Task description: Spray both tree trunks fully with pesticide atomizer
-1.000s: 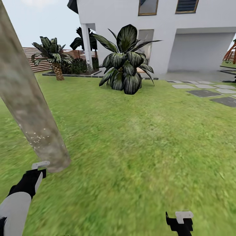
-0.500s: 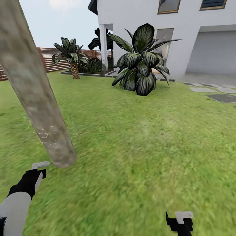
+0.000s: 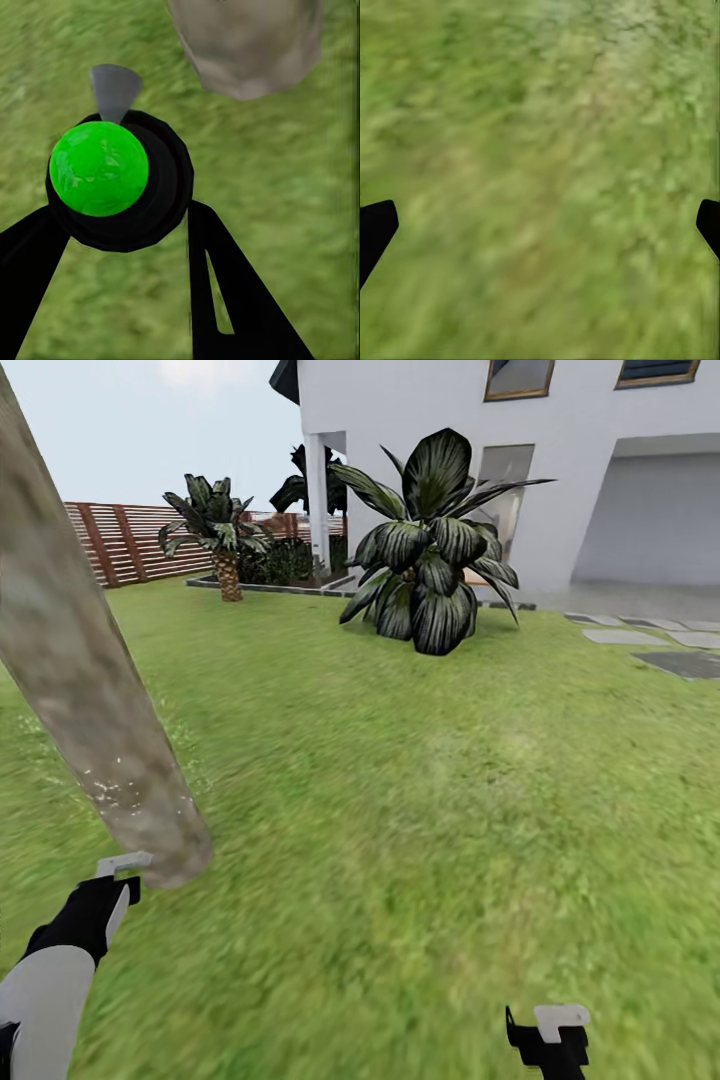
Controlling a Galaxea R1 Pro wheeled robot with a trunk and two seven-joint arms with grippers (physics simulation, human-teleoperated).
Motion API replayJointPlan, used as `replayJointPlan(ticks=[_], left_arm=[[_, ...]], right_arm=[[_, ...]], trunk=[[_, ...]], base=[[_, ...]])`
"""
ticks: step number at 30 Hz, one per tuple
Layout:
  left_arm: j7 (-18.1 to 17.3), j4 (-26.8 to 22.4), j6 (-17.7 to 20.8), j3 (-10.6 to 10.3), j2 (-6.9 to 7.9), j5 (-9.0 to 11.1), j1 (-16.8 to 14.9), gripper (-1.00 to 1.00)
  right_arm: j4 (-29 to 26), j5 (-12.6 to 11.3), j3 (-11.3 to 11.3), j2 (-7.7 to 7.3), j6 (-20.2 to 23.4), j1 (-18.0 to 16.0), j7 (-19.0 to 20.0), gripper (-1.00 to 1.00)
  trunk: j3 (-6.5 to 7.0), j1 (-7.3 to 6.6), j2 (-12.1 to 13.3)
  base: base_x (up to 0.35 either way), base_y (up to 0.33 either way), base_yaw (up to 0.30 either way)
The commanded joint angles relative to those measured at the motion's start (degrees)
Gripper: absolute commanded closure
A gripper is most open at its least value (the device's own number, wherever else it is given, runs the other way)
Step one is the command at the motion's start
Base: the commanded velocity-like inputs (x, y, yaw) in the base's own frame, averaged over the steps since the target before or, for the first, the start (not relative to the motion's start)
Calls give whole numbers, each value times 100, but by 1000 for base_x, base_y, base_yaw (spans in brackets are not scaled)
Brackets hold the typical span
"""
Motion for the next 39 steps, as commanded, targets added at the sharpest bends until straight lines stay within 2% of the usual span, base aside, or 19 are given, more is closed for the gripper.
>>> replayJointPlan(ticks=[1, 4, 7, 8, 11, 12, 13, 17, 18, 20, 22, 27, 34, 39], left_arm=[[0, -7, 21, 14, -7, -23, -4, 100], [9, -39, -7, 3, -209, -8, -7, 100], [-1, -94, 3, -22, -259, -6, -88, 100], [-25, -108, 34, -46, -269, -4, -254, 100], [-375, -134, 182, -65, -209, -25, -448, 100], [-606, -207, 335, -91, -173, -32, -528, 100], [-926, -438, 627, -156, -95, -38, -639, 100], [-1450, -1182, 1307, -328, 147, -35, -703, 100], [-1729, -1501, 1503, -419, 251, -39, -719, 100], [-1814, -1577, 1620, -696, 387, -34, -838, 100], [-1962, -1591, 1717, -865, 435, -37, -977, 100], [-2591, -1597, 1806, -933, 450, -46, -1010, 100], [-2679, -1605, 1809, -931, 460, -133, -1031, 100], [-2657, -1606, 1809, -926, 453, -156, -1041, 100]], right_arm=[[11, 64, -28, 12, -15, -4, -29, -100], [6, 66, -28, 17, -15, -6, -29, -100], [5, 61, -36, 2, -14, -6, -29, -100], [5, 59, -36, 0, -14, -6, -29, -100], [1, 58, -37, -5, -15, -6, -29, -100], [-1, 58, -37, -7, -15, -6, -29, -100], [-3, 58, -37, -9, -15, -6, -29, -100], [-4, 58, -37, -11, -17, -6, -31, -100], [-3, 58, -37, -12, -19, -6, -30, -100], [-3, 58, -37, -16, -17, -6, -30, -100], [-4, 58, -37, -16, -15, -6, -29, -100], [-4, 58, -37, -10, -14, -6, -29, -100], [0, 58, -37, -10, -14, -6, -29, -100], [4, 58, -37, -10, -15, -6, -29, -100]], trunk=[[-5, 1, -2], [-5, 1, -2], [-5, 1, -2], [-5, 1, -2], [-5, 1, -2], [-5, 1, -2], [-5, 1, -2], [-5, 1, -2], [-5, 1, -2], [-5, 1, -2], [-5, 1, -2], [-5, 1, -2], [-5, 1, -2], [-5, 1, -2]], base=[[101, -67, 95], [16, -11, 245], [2, -1, 273], [0, 0, 276], [0, 0, 276], [0, 0, 271], [0, 0, 216], [0, 0, 59], [0, 0, 2], [0, 0, 1], [0, 0, 0], [0, -77, 0], [57, -266, 4], [95, -272, 200]])
